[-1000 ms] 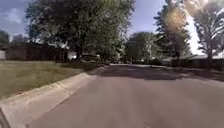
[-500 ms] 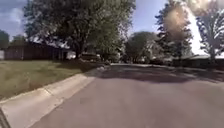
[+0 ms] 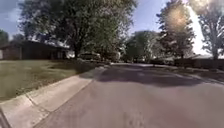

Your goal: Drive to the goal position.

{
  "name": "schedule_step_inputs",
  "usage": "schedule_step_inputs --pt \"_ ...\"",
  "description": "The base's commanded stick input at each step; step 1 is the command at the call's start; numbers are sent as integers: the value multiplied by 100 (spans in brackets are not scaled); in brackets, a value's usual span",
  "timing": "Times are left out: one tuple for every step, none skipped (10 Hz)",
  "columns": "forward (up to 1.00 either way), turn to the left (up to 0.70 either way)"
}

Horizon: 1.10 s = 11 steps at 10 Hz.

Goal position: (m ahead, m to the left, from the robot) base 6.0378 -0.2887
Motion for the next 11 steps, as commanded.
schedule_step_inputs --pt "100 0" --pt "100 0" --pt "100 0" --pt "100 0" --pt "100 0" --pt "100 0" --pt "100 0" --pt "100 0" --pt "100 0" --pt "100 0" --pt "100 0"
